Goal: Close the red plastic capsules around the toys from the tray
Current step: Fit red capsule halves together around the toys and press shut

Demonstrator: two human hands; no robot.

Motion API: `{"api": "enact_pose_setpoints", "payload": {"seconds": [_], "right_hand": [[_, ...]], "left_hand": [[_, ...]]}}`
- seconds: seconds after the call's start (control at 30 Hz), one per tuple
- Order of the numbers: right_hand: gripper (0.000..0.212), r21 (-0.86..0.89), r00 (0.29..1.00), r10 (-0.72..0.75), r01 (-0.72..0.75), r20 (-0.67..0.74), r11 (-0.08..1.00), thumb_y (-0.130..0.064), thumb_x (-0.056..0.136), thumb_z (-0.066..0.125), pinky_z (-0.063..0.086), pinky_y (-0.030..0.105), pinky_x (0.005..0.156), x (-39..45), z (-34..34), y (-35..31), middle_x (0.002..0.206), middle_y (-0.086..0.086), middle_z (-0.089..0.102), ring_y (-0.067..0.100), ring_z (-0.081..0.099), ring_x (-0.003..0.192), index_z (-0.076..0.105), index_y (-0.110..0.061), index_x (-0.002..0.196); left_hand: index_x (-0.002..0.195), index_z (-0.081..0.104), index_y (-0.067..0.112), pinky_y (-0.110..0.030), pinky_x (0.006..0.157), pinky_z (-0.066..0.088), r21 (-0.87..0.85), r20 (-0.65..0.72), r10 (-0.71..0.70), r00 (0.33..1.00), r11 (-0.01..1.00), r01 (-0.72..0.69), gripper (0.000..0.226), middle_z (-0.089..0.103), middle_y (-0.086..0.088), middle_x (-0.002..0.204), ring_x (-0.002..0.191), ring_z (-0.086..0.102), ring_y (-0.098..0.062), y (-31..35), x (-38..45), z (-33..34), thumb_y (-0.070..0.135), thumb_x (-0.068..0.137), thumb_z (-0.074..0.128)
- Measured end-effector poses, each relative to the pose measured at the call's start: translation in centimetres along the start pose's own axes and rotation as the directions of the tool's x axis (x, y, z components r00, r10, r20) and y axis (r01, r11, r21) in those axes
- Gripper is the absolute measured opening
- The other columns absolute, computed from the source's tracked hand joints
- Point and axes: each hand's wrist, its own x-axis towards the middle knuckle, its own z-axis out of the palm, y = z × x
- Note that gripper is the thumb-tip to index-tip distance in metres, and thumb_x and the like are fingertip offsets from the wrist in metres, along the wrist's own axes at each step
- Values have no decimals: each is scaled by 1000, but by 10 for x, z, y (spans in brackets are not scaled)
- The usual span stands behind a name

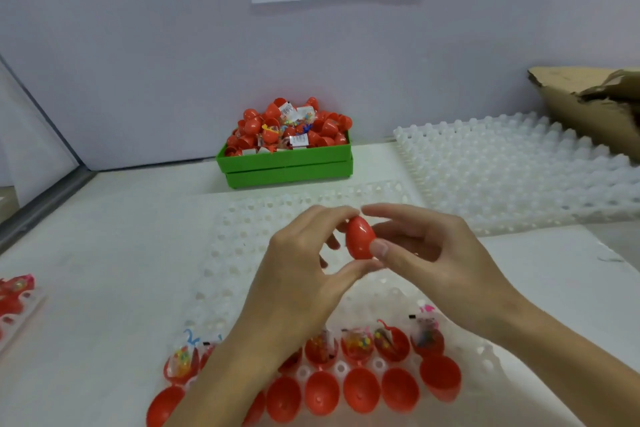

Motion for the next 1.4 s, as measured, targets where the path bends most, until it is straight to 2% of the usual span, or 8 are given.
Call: {"api": "enact_pose_setpoints", "payload": {"seconds": [0.27, 0.5, 0.77, 0.9, 1.0, 1.1, 1.27, 1.4], "right_hand": [[20, -153, 995, 62, -74, -80, 985, -10, 91, 67, 59, 28, 73, 4, -4, -10, 92, 1, 76, 14, 73, 85, 72, -18, 109], [22, 453, 886, 377, -229, -269, 861, -22, 101, 53, 58, 24, 65, 57, -80, -8, 88, 10, 75, 19, 74, 78, 64, -3, 101], [37, 563, 608, 423, 49, -672, 825, -38, 107, 33, 51, 20, 46, 174, -214, -6, 89, 12, 61, 21, 67, 80, 49, -5, 102], [64, 658, 522, 472, 257, -711, 708, -48, 106, 13, 57, 26, 60, 198, -258, -7, 131, 25, 56, 31, 67, 105, 38, -1, 141], [71, 742, 593, 481, 340, -646, 579, -54, 104, 21, 58, 36, 82, 197, -262, 0, 141, 29, 46, 37, 64, 105, 22, -2, 152], [52, 665, 707, 432, 73, -560, 743, -32, 107, 31, 55, 28, 69, 184, -237, 13, 129, 25, 55, 29, 65, 91, 37, 7, 141], [25, 271, 831, 333, -229, -446, 935, -12, 99, 51, 50, 25, 65, 150, -184, 26, 83, 8, 69, 19, 67, 70, 65, 0, 116], [20, -143, 952, 200, -237, -233, 961, -9, 98, 54, 50, 23, 62, 111, -138, 15, 79, 6, 72, 16, 69, 70, 73, -7, 103]], "left_hand": [[129, 53, 32, -21, 65, 51, 60, 23, -25, 999, 998, 23, 72, 58, 20, 105, 87, 57, 0, -1, -3, 2, 73, 71, 62], [126, 55, 33, -14, 60, 49, 62, -8, -47, 999, 997, 48, 56, 55, 29, 106, 94, 57, 1, -5, -3, -2, 69, 84, 56], [116, 59, 34, -13, 54, 51, 99, -52, -2, 999, 995, 7, 42, 59, 26, 100, 90, 57, 6, -12, 0, 2, 59, 82, 57], [104, 67, 25, -13, 59, 49, 131, -91, 69, 993, 990, -57, 37, 64, 17, 92, 85, 58, 6, -13, 6, -1, 52, 84, 54], [95, 70, 24, -13, 58, 48, 146, -105, 125, 987, 983, -108, 42, 65, 16, 90, 82, 58, 5, -12, 9, -2, 58, 92, 46], [91, 71, 26, -13, 57, 48, 138, -108, 134, 985, 983, -119, 44, 64, 17, 86, 79, 57, 4, -14, 9, -2, 59, 94, 42], [85, 71, 31, -8, 66, 48, 147, 4, 71, 998, 987, -70, 43, 63, 24, 80, 83, 56, 14, -14, 8, -5, 61, 93, 41], [92, 72, 38, -17, 72, 54, 195, 202, -80, 976, 980, 40, 34, 66, 32, 89, 88, 60, 12, -14, 3, -12, 57, 89, 44]]}}
